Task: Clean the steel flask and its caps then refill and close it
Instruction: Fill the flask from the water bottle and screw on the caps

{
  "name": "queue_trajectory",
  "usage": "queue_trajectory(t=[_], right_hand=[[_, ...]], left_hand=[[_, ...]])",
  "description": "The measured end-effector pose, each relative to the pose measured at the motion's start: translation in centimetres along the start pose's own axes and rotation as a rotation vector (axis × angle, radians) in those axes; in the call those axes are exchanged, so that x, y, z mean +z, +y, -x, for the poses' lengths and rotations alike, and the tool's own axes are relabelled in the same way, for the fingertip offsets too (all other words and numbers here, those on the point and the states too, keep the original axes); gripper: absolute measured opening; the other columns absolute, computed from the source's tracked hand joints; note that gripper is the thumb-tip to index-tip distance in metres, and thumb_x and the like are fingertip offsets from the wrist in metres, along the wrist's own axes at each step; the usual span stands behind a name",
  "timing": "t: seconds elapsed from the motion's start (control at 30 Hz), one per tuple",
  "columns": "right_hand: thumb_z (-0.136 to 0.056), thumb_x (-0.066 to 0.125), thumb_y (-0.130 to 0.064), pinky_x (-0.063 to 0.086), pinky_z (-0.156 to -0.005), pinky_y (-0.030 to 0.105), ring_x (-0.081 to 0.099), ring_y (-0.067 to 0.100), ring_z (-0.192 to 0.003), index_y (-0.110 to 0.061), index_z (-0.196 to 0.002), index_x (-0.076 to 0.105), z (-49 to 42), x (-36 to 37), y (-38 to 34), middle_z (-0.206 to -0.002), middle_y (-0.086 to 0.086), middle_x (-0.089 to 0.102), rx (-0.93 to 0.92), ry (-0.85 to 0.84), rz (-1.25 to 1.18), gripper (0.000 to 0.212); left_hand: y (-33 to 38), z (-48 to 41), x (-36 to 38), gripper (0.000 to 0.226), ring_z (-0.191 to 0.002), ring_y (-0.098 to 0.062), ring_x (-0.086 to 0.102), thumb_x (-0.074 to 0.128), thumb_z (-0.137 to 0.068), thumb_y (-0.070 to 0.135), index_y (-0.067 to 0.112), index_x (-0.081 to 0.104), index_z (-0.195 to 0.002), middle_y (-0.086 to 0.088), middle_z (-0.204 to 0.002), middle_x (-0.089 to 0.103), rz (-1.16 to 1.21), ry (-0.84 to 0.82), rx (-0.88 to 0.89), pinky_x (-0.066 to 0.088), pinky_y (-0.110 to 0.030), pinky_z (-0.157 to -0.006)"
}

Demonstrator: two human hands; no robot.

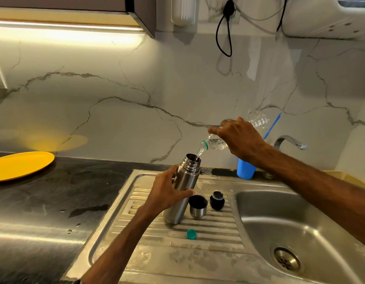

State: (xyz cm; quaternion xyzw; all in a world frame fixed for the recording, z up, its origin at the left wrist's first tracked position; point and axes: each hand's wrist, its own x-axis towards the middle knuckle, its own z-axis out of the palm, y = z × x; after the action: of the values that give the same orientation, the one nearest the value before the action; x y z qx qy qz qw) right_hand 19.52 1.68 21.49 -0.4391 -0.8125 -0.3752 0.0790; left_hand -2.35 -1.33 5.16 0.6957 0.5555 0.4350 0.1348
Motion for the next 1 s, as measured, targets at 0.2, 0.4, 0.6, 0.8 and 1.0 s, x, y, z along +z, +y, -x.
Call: queue_trajectory(t=[0.2, 0.4, 0.6, 0.8, 1.0], right_hand=[[-0.094, 0.063, -0.008, 0.041, -0.106, 0.042, 0.060, 0.026, -0.117, -0.023, -0.149, 0.037, -0.6, 0.7, -0.3, -0.125, 0.011, 0.062, -0.022, 0.028, 0.005, 0.062], [-0.094, 0.063, -0.007, 0.037, -0.112, 0.048, 0.057, 0.029, -0.123, -0.023, -0.148, 0.040, -1.2, 0.8, -0.4, -0.129, 0.015, 0.061, -0.049, 0.053, 0.034, 0.061], [-0.094, 0.061, -0.006, 0.031, -0.115, 0.050, 0.056, 0.032, -0.124, -0.020, -0.144, 0.047, -1.8, 0.4, -0.8, -0.129, 0.018, 0.061, -0.082, 0.118, 0.071, 0.053], [-0.091, 0.066, -0.007, 0.028, -0.118, 0.053, 0.054, 0.033, -0.127, -0.019, -0.138, 0.052, -2.5, 0.6, -1.7, -0.131, 0.019, 0.060, -0.146, 0.159, 0.137, 0.051], [-0.080, 0.077, -0.006, 0.032, -0.115, 0.054, 0.060, 0.035, -0.118, -0.017, -0.126, 0.062, -3.5, 0.4, -2.5, -0.119, 0.020, 0.066, -0.224, 0.246, 0.201, 0.050]], left_hand=[[0.0, 0.0, -0.1, 0.076, -0.107, -0.006, 0.055, 0.091, -0.071, 0.037, 0.025, 0.052, -0.136, 0.001, -0.130, 0.064, 0.005, -0.003, -0.013, 0.043, -0.017, -0.087], [0.1, 0.0, -0.1, 0.079, -0.109, -0.006, 0.054, 0.091, -0.072, 0.036, 0.024, 0.050, -0.139, -0.001, -0.132, 0.063, 0.005, -0.008, -0.017, 0.046, -0.020, -0.090], [0.2, 0.1, 0.0, 0.078, -0.108, -0.006, 0.055, 0.091, -0.072, 0.037, 0.024, 0.051, -0.138, -0.001, -0.131, 0.064, 0.003, -0.008, -0.007, 0.046, -0.020, -0.090], [0.2, 0.1, -0.1, 0.075, -0.105, -0.006, 0.056, 0.091, -0.071, 0.037, 0.026, 0.052, -0.135, 0.003, -0.127, 0.064, 0.009, -0.016, -0.015, 0.040, -0.008, -0.082], [0.2, 0.1, -0.2, 0.075, -0.105, -0.007, 0.056, 0.091, -0.071, 0.037, 0.026, 0.052, -0.135, 0.004, -0.126, 0.064, 0.020, -0.013, -0.026, 0.039, -0.008, -0.080]])
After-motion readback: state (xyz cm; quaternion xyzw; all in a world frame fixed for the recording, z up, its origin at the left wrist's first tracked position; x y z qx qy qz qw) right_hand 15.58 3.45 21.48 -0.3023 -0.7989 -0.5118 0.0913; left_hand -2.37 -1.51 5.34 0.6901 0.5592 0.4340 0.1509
